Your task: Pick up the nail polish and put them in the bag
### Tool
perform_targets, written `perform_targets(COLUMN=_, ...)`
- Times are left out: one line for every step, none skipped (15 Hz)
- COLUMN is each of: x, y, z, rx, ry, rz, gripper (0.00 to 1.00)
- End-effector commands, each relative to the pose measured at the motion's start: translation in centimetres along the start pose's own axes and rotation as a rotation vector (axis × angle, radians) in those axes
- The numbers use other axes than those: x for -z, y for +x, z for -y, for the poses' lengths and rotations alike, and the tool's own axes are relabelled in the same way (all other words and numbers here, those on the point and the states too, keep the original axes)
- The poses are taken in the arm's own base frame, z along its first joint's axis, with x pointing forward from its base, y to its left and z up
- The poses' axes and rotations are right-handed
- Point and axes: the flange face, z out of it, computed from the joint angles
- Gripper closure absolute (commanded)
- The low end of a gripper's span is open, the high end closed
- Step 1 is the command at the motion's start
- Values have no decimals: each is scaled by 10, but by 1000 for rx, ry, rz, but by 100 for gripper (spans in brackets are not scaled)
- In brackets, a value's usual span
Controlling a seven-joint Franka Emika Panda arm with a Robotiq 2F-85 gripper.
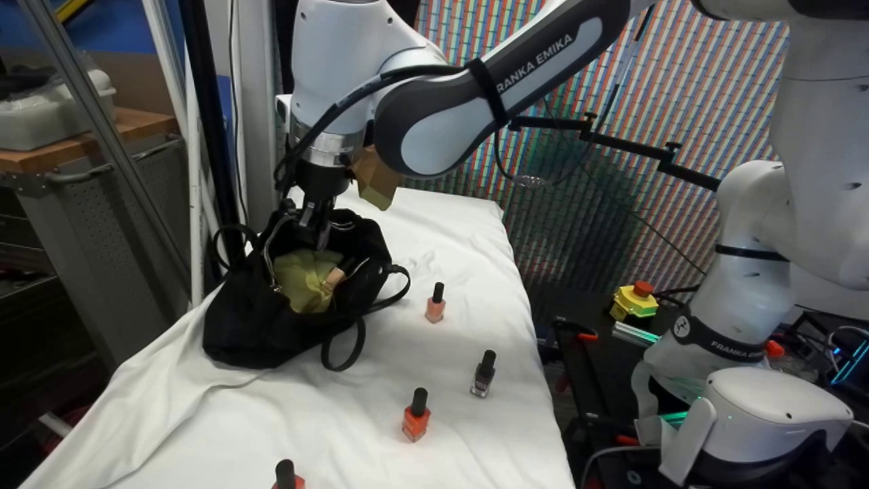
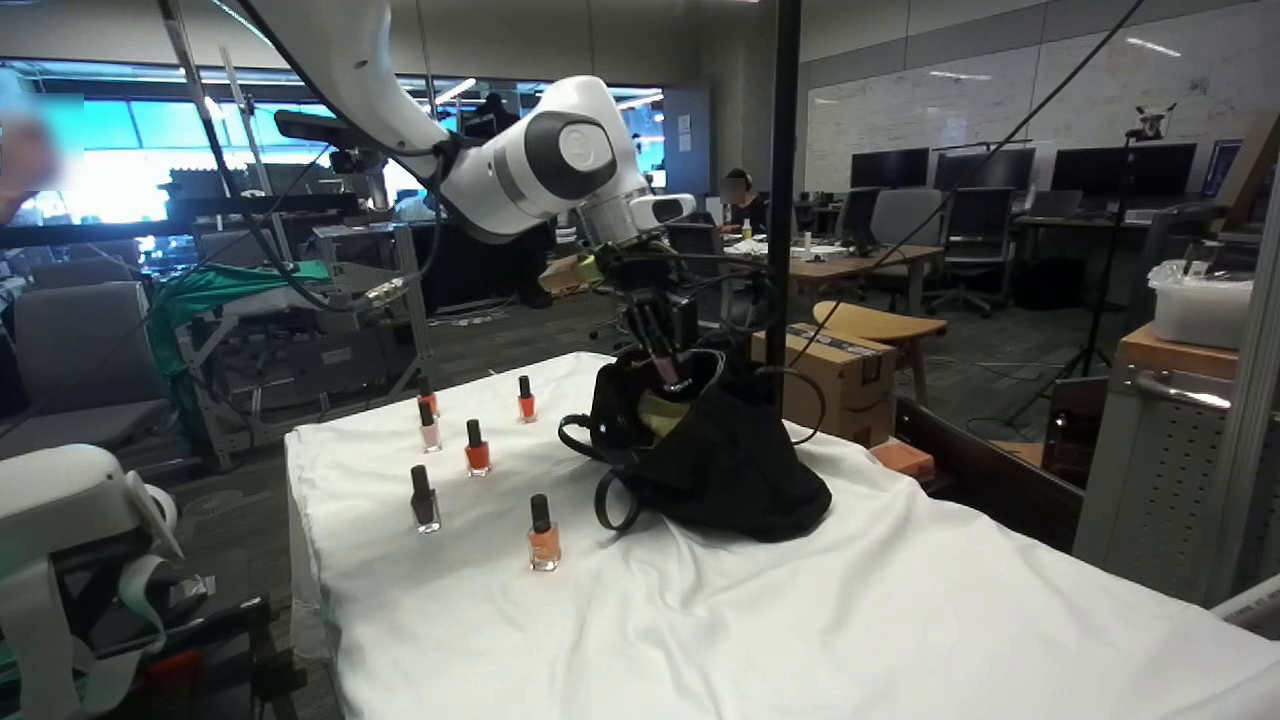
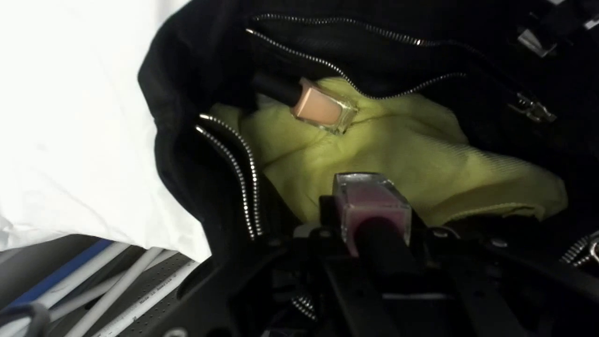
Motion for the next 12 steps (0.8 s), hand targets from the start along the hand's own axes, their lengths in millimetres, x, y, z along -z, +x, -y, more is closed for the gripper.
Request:
perform_targets(x=-10, y=27, z=5, rx=-36, ry=14, rz=-44, gripper=85)
perform_targets(x=-13, y=30, z=7, rx=-41, ry=13, rz=-48, gripper=85)
perform_targets(x=-15, y=33, z=8, rx=-45, ry=16, rz=-50, gripper=85)
perform_targets(x=-18, y=35, z=10, rx=-50, ry=18, rz=-54, gripper=65)
perform_targets(x=-19, y=38, z=12, rx=-55, ry=18, rz=-55, gripper=79)
perform_targets(x=-20, y=40, z=13, rx=-61, ry=17, rz=-56, gripper=58)
perform_targets(x=-20, y=41, z=14, rx=-69, ry=18, rz=-60, gripper=34)
perform_targets(x=-20, y=42, z=15, rx=-73, ry=17, rz=-59, gripper=33)
perform_targets(x=-20, y=43, z=16, rx=-80, ry=16, rz=-61, gripper=32)
perform_targets(x=-18, y=43, z=16, rx=-86, ry=15, rz=-65, gripper=27)
perform_targets(x=-16, y=42, z=15, rx=-91, ry=15, rz=-66, gripper=19)
perform_targets(x=-14, y=41, z=14, rx=-96, ry=10, rz=-65, gripper=13)
